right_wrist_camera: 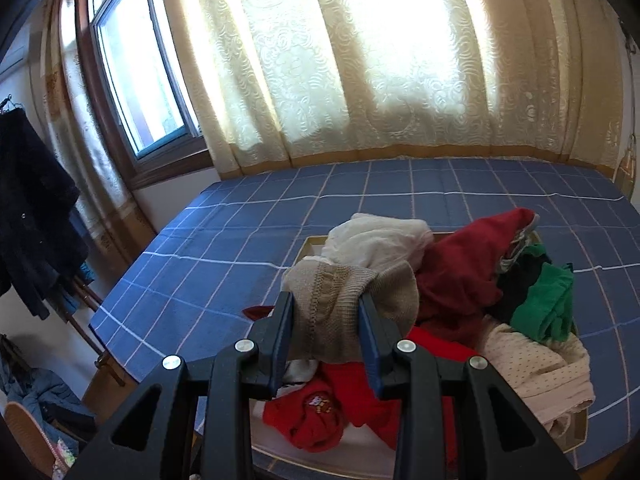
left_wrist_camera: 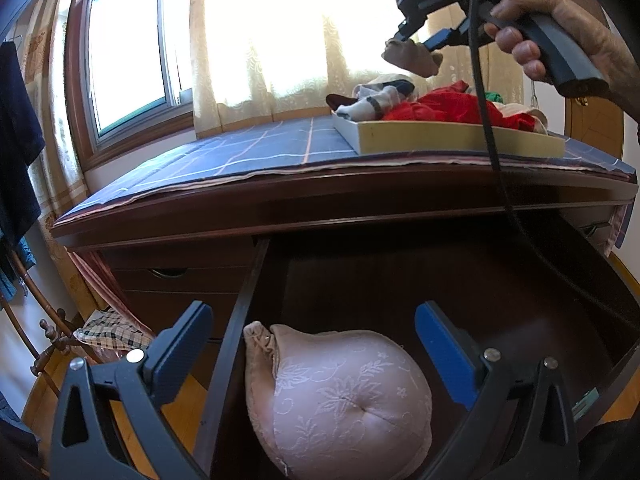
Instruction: Take underwear out of drawer
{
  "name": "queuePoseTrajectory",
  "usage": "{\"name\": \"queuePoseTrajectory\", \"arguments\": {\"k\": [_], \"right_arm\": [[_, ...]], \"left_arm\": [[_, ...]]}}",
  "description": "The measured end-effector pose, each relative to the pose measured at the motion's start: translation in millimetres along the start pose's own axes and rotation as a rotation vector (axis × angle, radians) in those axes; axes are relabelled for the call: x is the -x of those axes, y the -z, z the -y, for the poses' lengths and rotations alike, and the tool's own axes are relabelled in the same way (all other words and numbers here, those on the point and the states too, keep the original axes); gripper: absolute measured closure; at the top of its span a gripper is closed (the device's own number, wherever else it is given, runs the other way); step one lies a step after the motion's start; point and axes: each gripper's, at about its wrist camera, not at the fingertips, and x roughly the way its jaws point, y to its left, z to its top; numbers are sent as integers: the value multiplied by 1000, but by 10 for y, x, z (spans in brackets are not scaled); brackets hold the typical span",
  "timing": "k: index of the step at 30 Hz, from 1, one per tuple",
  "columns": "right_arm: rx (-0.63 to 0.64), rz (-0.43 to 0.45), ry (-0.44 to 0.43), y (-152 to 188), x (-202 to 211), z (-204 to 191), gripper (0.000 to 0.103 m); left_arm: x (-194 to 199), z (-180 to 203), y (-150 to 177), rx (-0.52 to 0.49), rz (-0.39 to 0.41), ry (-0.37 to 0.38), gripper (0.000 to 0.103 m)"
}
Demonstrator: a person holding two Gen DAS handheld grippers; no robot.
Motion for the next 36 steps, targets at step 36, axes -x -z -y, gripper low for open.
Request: {"name": "queuePoseTrajectory", "arguments": {"k": [36], "right_arm": [[-93,-120,229,42,-934,594,68]], "left_arm": [[-16,-2,10,2,-5,0,0]]}}
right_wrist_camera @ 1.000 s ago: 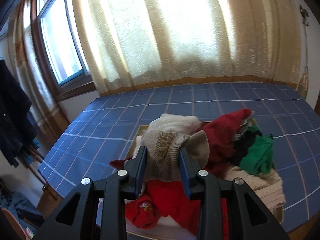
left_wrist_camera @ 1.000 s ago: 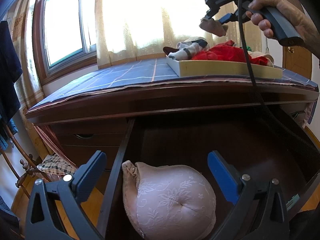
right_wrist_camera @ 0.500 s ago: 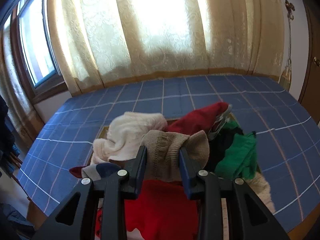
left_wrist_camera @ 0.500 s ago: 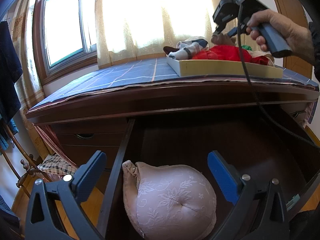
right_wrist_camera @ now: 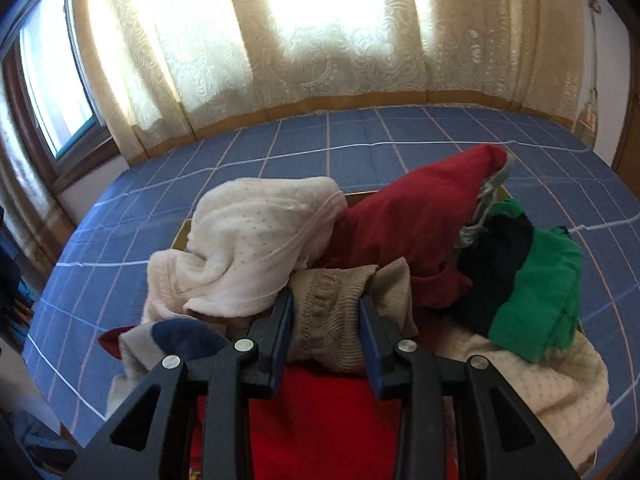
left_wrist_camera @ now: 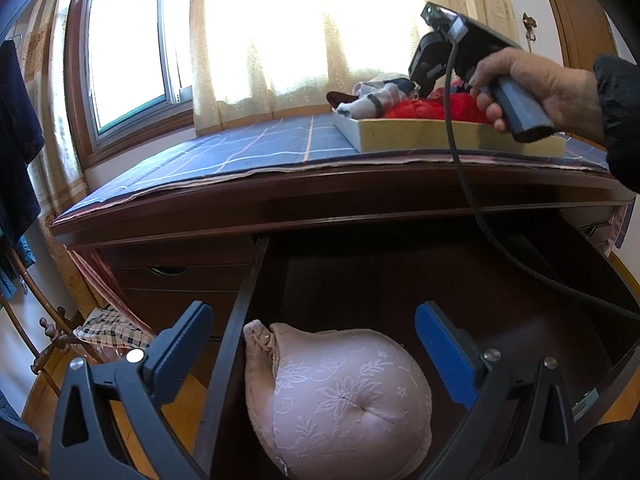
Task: Take underwear out of drawer
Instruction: 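Lower the beige sock into the tray and open the right gripper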
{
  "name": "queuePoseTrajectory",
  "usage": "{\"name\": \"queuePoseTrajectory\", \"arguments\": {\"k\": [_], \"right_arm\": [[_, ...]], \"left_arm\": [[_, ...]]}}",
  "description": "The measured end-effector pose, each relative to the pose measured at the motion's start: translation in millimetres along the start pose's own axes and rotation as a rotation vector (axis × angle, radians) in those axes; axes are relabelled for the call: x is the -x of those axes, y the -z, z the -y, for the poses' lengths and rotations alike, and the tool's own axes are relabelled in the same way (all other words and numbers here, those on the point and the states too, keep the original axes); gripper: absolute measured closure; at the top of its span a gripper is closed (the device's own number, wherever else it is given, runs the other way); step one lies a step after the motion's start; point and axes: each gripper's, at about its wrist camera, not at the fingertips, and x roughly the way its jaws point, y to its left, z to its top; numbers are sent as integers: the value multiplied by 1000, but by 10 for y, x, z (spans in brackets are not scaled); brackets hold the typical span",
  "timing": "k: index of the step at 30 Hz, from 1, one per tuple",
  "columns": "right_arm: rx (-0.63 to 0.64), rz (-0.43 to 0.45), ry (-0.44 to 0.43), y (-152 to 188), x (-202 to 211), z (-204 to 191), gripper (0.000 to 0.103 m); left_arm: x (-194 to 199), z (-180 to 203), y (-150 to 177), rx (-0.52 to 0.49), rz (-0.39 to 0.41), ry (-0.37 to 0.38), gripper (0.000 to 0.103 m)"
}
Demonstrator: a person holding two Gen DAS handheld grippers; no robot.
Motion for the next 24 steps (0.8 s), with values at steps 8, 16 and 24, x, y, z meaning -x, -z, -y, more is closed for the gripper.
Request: {"name": "queuePoseTrajectory", "arguments": {"k": [8,16,24], "right_arm": [[64,-21,1,-9,-43,9,66],[63,-5,-36,23,32,49,56],[-92,156,-248,323,581,348,30]], "left_arm": [[-20,9,-2,0,-8,-2,0],[-35,29,-10,-15,-18,-6,0],[-22,48,-5,-22,-13,-21,0]]}}
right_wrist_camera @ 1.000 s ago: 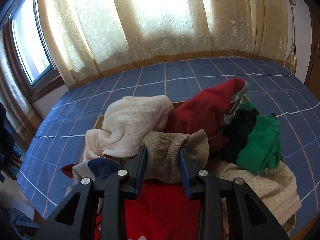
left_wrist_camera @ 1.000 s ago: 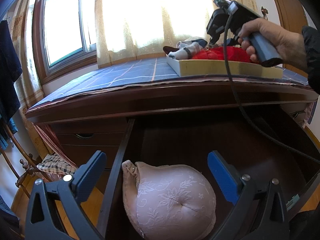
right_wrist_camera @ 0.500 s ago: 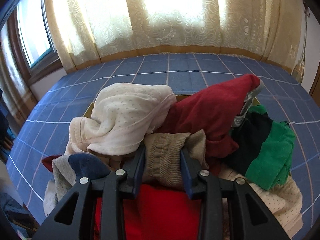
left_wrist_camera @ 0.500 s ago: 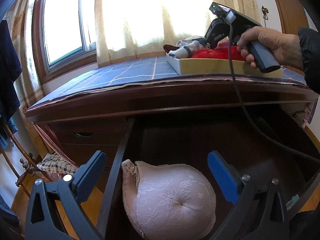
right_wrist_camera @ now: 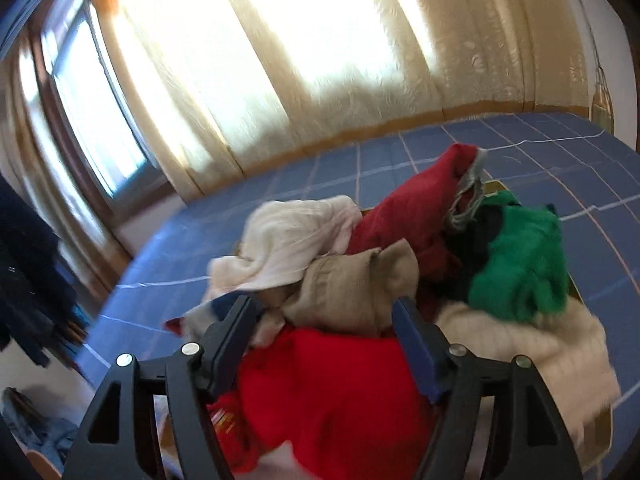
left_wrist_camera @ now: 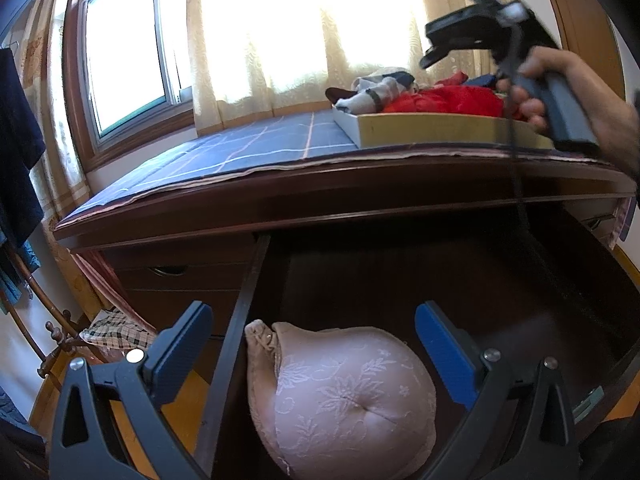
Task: Take underwear out of drawer
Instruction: 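Lower the beige sock into the tray and open the right gripper, then move the open right gripper down into the drawer toward the beige bra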
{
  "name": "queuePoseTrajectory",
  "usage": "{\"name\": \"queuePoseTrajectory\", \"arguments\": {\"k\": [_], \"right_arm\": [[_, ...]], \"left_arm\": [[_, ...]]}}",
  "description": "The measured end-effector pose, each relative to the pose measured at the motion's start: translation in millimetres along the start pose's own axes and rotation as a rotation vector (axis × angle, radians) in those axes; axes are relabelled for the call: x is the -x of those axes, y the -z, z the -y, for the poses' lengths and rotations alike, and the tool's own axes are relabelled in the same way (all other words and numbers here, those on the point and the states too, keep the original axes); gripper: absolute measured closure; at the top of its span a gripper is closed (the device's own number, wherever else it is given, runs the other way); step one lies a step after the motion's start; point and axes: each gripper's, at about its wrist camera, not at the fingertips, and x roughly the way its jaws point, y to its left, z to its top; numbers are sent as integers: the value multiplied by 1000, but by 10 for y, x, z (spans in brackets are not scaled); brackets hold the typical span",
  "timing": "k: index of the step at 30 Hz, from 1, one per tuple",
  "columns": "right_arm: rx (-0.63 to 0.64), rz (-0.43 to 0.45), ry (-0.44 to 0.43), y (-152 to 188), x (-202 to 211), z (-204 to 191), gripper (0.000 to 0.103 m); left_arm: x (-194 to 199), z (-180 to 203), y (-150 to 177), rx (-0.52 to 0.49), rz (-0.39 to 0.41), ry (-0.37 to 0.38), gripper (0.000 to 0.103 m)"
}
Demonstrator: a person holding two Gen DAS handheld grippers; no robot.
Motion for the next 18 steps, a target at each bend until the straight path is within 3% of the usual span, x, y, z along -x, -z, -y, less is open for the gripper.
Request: {"name": "queuePoseTrajectory", "arguments": {"k": [3,8,13,18], "right_arm": [[-12,38,-43,175,262,6,30],[-75,15,-153,499,649,77,30],[-81,-44,-194,978,907,144,30],[-14,-54,-174,1464,1048,105,30]], "left_arm": [[11,7,5,-5,0,0,0],[2,6,-2,-8,-2,1,0],[4,1,-7,-4,-2,5,0],[1,17,-4,-12,-2,-2,0]]}}
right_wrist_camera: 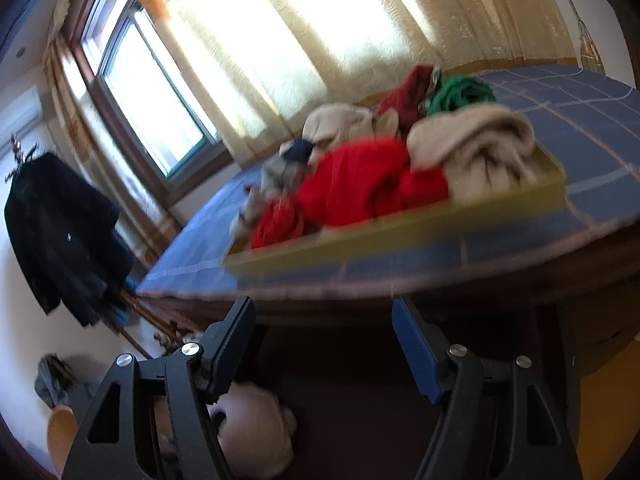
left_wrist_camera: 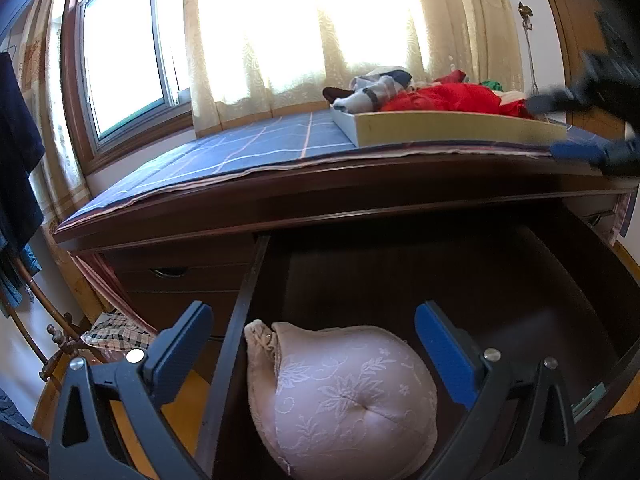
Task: Take underwear out of drawer
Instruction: 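Move the open right gripper down into the drawer toward the beige bra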
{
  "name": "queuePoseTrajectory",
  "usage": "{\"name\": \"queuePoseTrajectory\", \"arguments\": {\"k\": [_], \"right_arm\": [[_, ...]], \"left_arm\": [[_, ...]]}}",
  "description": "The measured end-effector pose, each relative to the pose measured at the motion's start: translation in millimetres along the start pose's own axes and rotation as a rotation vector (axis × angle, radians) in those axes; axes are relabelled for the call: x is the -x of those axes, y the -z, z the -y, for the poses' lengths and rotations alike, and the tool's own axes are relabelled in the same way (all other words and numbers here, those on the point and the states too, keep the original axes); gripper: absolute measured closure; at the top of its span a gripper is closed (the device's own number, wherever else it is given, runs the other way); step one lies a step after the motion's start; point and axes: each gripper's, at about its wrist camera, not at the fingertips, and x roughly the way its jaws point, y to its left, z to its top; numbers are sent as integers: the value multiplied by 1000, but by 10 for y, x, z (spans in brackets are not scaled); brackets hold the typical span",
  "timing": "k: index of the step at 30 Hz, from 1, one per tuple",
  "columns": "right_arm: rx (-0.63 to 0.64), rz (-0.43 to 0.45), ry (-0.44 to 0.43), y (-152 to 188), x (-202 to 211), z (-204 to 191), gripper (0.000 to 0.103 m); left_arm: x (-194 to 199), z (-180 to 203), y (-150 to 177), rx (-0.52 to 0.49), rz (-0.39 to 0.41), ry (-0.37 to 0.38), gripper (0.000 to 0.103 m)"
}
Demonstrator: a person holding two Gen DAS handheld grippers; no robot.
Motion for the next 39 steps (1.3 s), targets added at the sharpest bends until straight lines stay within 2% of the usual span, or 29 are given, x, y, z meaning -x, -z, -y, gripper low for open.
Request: {"name": "queuePoseTrajectory", "arguments": {"k": [3,9,14,21,31,35,39], "right_arm": [[-14,-52,-11,268,-34,53,30],[-29,-173,47,734,-189,185,30],[-28,-212,74,863,-196,267,30],[-36,-302,39,945,-340,258,30],[-218,-546,-163,1131,-850,56,30],[-259,-603,-198,1199,-1024,-50,30],[-349,-629,-257,1220,-1133,-83,30]], "left_arm": [[1,-4,-1,2,1,-1,0],[9,-2,9,-2,8,-7,0],[14,-7,13,2,14,-8,0],[37,-36,22,10,23,3,0],[42,-104,19,71,30,23,0],[48,-118,22,87,40,22,0],[22,-209,10,155,25,22,1]]}}
